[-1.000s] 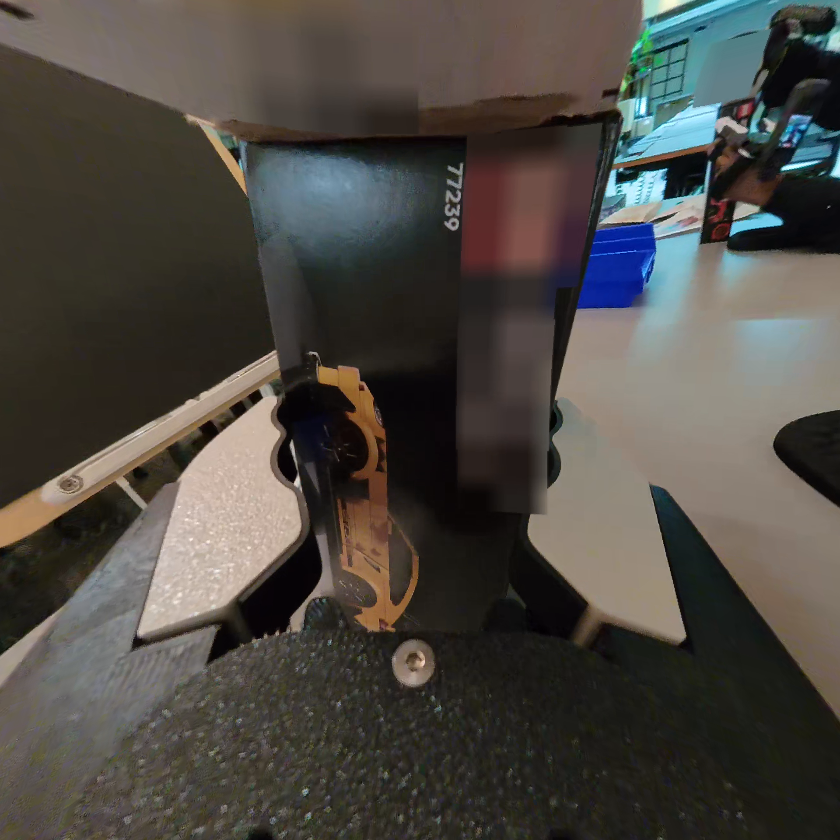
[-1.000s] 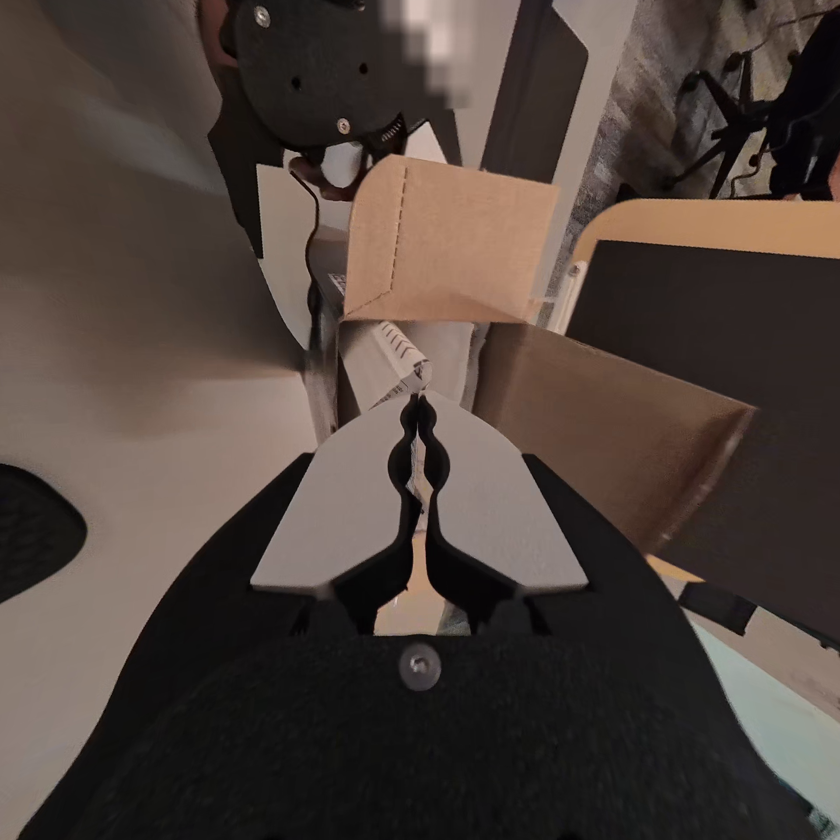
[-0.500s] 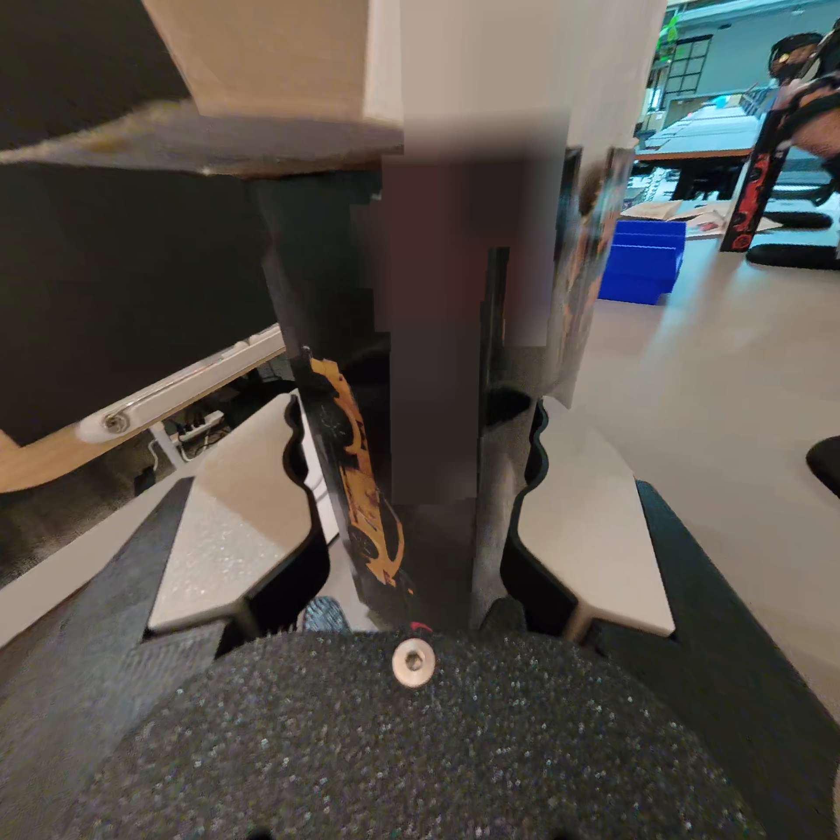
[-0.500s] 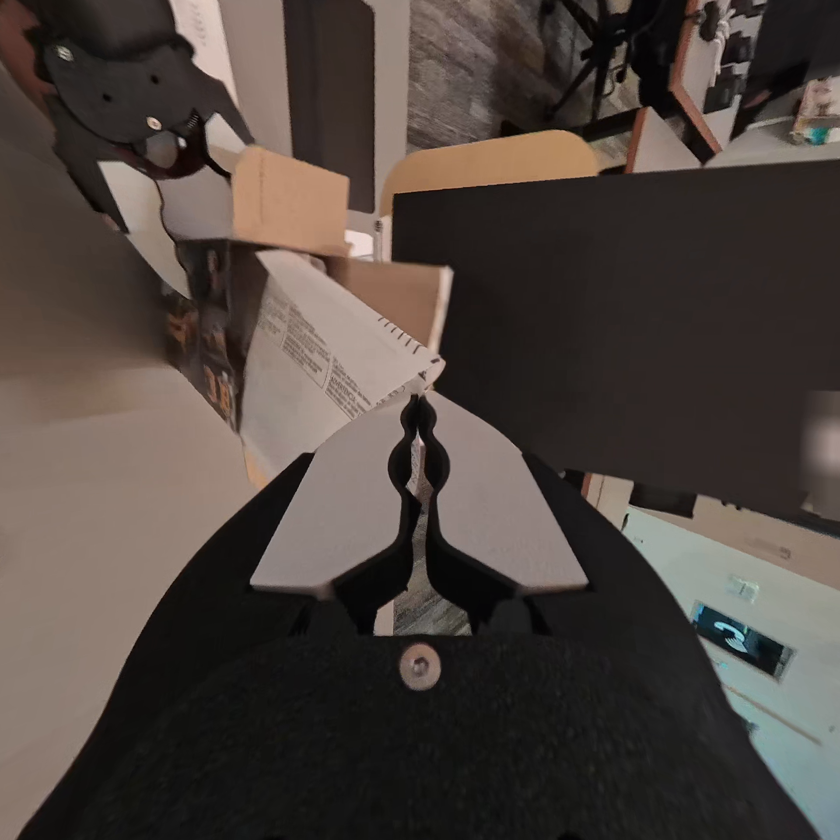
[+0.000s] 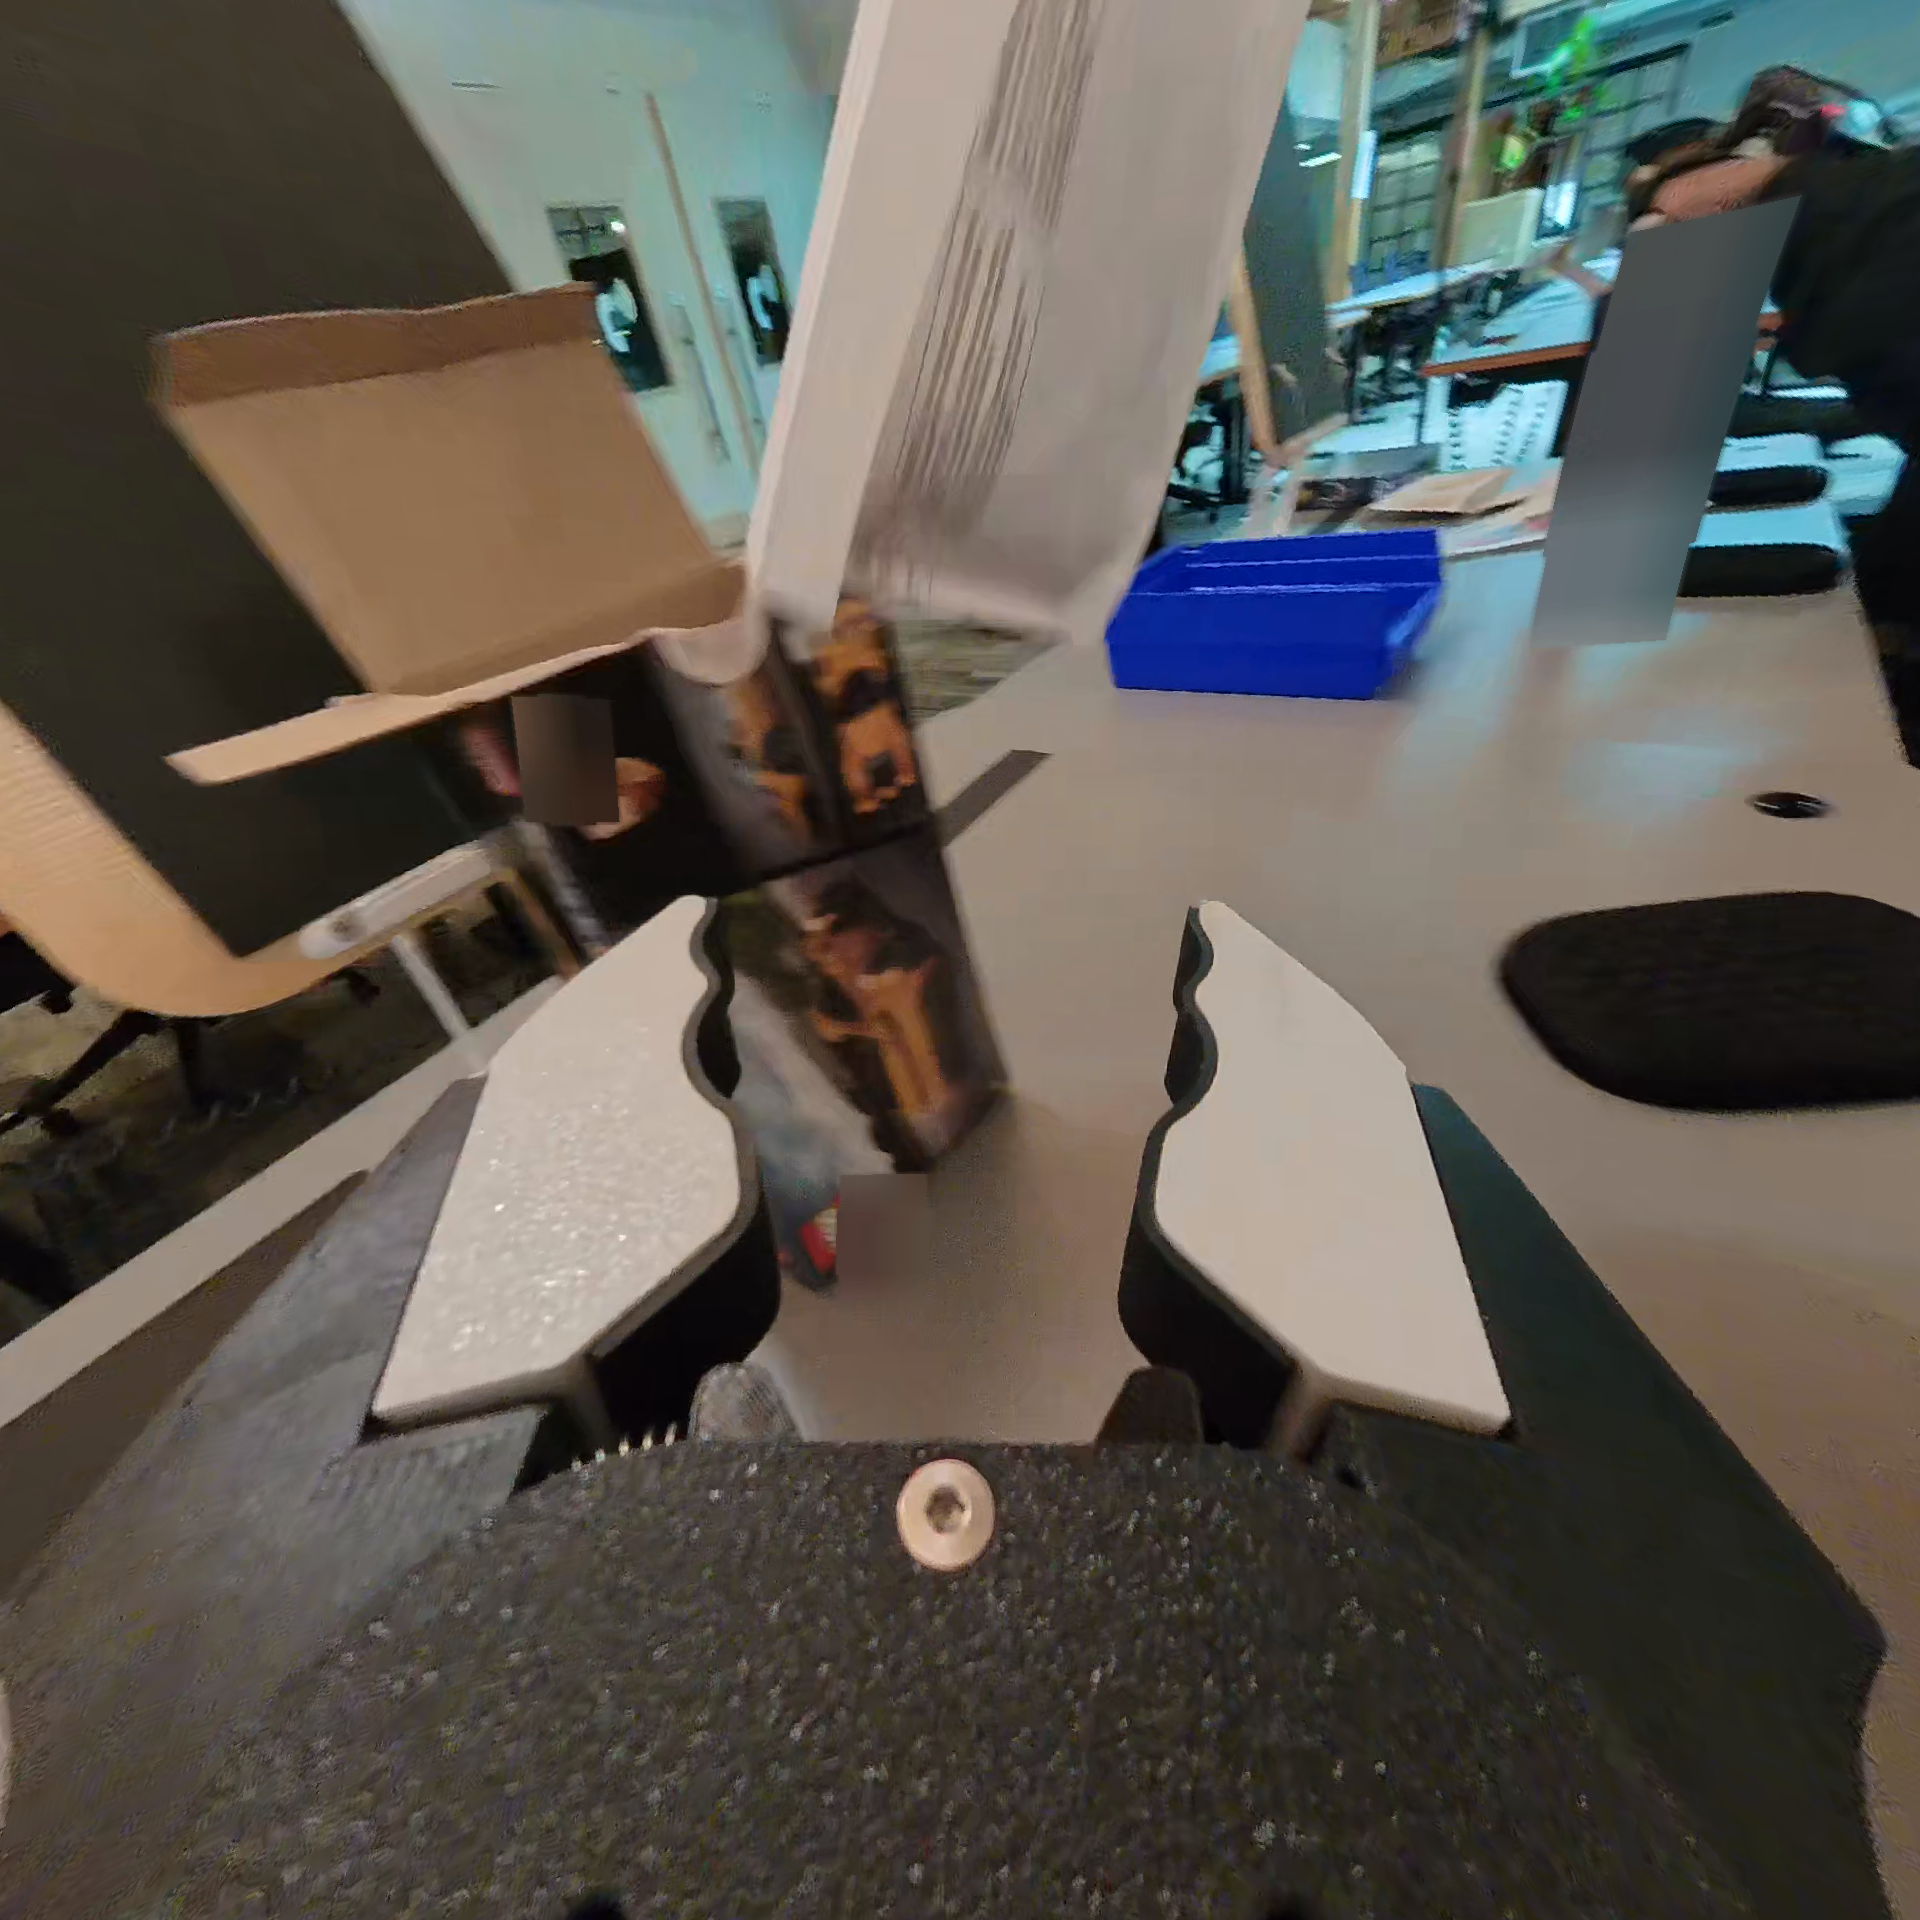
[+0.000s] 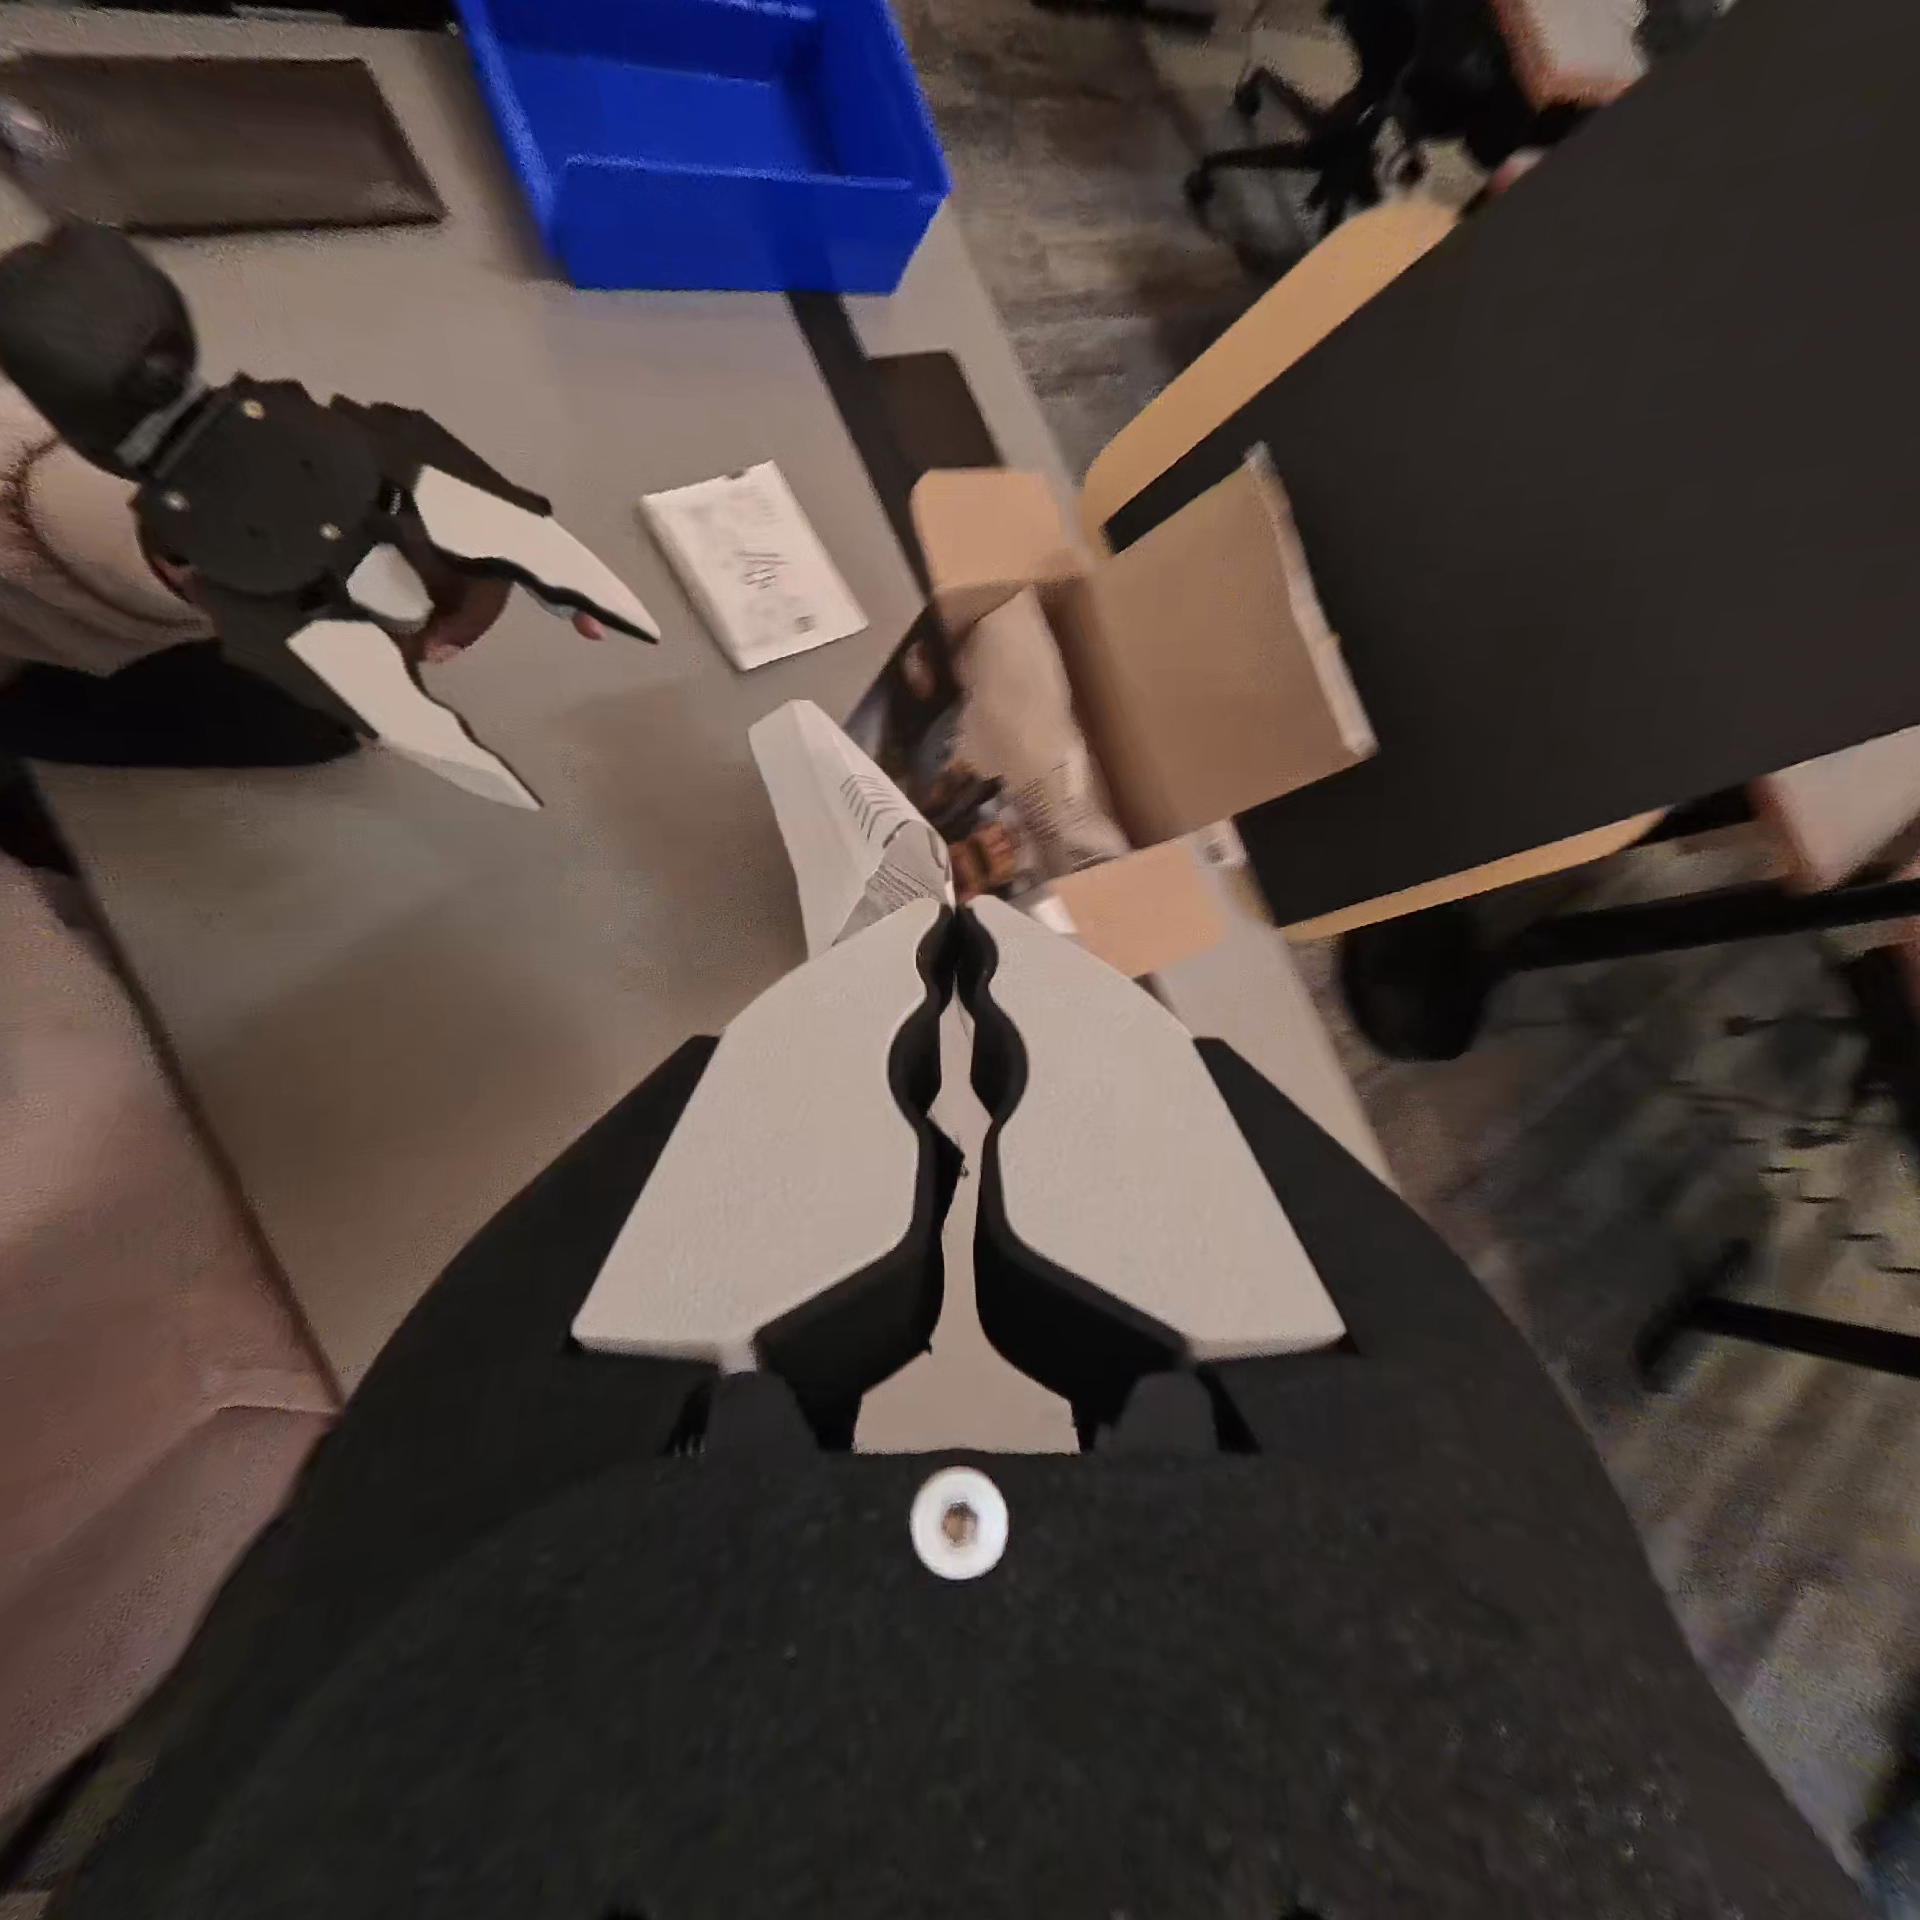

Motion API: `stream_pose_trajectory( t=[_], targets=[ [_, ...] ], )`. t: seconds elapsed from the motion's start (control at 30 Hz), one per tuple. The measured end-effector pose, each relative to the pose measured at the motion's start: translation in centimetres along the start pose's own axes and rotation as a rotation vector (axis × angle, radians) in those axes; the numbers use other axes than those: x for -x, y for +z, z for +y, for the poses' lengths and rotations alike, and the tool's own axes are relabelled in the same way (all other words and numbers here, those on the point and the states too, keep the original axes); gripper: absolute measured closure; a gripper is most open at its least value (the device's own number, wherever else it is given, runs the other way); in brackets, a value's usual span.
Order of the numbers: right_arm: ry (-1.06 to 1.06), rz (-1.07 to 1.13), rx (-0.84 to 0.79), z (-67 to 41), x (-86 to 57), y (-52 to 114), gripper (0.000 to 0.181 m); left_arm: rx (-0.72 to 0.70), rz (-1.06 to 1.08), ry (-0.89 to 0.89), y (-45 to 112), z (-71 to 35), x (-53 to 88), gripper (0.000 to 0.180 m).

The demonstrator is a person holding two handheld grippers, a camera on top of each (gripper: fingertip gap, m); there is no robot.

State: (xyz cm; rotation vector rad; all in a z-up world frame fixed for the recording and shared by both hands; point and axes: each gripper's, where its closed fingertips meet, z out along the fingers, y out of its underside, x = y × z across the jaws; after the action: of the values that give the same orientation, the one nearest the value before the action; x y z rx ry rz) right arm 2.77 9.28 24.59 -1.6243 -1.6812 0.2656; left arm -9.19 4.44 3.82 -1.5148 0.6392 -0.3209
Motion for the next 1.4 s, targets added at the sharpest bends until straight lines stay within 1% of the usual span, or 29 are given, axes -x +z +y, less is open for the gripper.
stream_pose_trajectory(
  t=[0.07, 0.17, 0.3, 0.33, 0.4, 0.47, 0.5, 0.53, 0.6, 0.67, 0.73, 0.77, 0.8, 0.83, 0.87, 0.9, 0.93, 0.97, 1.0, 1.1, 1.17, 1.23, 1.3, 1.33, 1.4],
  targets=[
    [0.052, -0.067, -0.007, 2.9, 3.0, 2.0, 0.181, 0.004, 0.019, 0.058, -0.6, -0.5, -3.7, 0.105],
    [0.091, -0.168, -0.02, 6.5, 7.5, 5.2, 0.181, 0.021, 0.006, 0.215, -0.8, -1.3, -6.7, 0.107],
    [0.135, -0.275, -0.035, 9.0, 12.6, 8.8, 0.181, 0.146, 0.075, 0.326, 0.4, -0.6, -9.8, 0.11],
    [0.135, -0.295, -0.039, 9.3, 13.6, 9.3, 0.181, 0.179, 0.072, 0.374, 0.7, -0.1, -10.0, 0.118],
    [0.135, -0.317, -0.064, 9.8, 15.0, 9.9, 0.181, 0.232, 0.017, 0.512, 1.4, 0.7, -9.5, 0.148],
    [0.137, -0.348, -0.113, 9.9, 16.2, 9.8, 0.181, 0.228, -0.031, 0.632, 1.8, 1.0, -8.5, 0.158],
    [0.144, -0.368, -0.138, 10.1, 16.9, 9.7, 0.181, 0.19, -0.032, 0.659, 1.8, 0.9, -8.2, 0.165],
    [0.142, -0.39, -0.164, 10.3, 17.8, 9.6, 0.181, 0.14, -0.003, 0.656, 1.7, 0.8, -8.2, 0.176],
    [0.106, -0.445, -0.24, 10.5, 20.0, 9.2, 0.179, 0.035, 0.109, 0.619, 1.1, 0.8, -9.1, 0.179],
    [0.112, -0.541, -0.337, 10.7, 21.8, 8.6, 0.17, -0.028, 0.185, 0.581, 0.5, 1.5, -9.5, 0.179],
    [0.14, -0.67, -0.382, 12.0, 22.7, 8.5, 0.146, -0.094, 0.251, 0.521, -0.5, 2.0, -9.6, 0.179],
    [0.153, -0.732, -0.412, 12.8, 22.7, 8.7, 0.136, -0.141, 0.291, 0.495, -1.2, 2.0, -9.9, 0.179],
    [0.176, -0.821, -0.462, 13.5, 22.8, 8.7, 0.129, -0.179, 0.327, 0.483, -1.9, 1.9, -10.2, 0.179],
    [0.207, -0.902, -0.472, 14.5, 22.8, 9.3, 0.129, -0.213, 0.354, 0.477, -2.6, 1.7, -10.3, 0.179],
    [0.233, -0.96, -0.467, 15.5, 22.7, 10.4, 0.124, -0.261, 0.378, 0.454, -3.3, 1.2, -10.5, 0.179],
    [0.273, -1.044, -0.502, 16.0, 22.6, 11.2, 0.121, -0.299, 0.396, 0.423, -3.9, 0.7, -10.4, 0.179],
    [0.352, -1.133, -0.547, 16.0, 22.3, 11.9, 0.122, -0.332, 0.412, 0.403, -4.3, 0.1, -10.3, 0.179],
    [0.418, -1.194, -0.551, 16.1, 22.0, 13.2, 0.12, -0.368, 0.425, 0.38, -4.7, -0.6, -10.1, 0.179],
    [0.45, -1.224, -0.537, 16.3, 22.0, 14.9, 0.114, -0.409, 0.438, 0.349, -5.1, -1.4, -10.0, 0.179],
    [0.53, -1.364, -0.549, 15.6, 23.0, 18.6, 0.106, -0.52, 0.468, 0.274, -6.2, -4.2, -9.3, 0.179],
    [0.543, -1.448, -0.606, 13.8, 24.2, 19.6, 0.101, -0.58, 0.475, 0.225, -6.6, -5.8, -8.6, 0.179],
    [0.511, -1.484, -0.699, 11.3, 25.1, 19.6, 0.097, -0.627, 0.479, 0.174, -6.6, -7.1, -7.9, 0.179],
    [0.491, -1.517, -0.814, 8.9, 24.8, 18.4, 0.097, -0.655, 0.483, 0.134, -6.5, -7.7, -7.4, 0.179],
    [0.478, -1.539, -0.865, 8.0, 24.4, 17.5, 0.107, -0.661, 0.48, 0.123, -6.3, -7.7, -7.1, 0.179],
    [0.428, -1.576, -0.913, 7.3, 24.1, 15.8, 0.142, -0.673, 0.467, 0.1, -6.1, -7.7, -6.6, 0.179]
  ],
)
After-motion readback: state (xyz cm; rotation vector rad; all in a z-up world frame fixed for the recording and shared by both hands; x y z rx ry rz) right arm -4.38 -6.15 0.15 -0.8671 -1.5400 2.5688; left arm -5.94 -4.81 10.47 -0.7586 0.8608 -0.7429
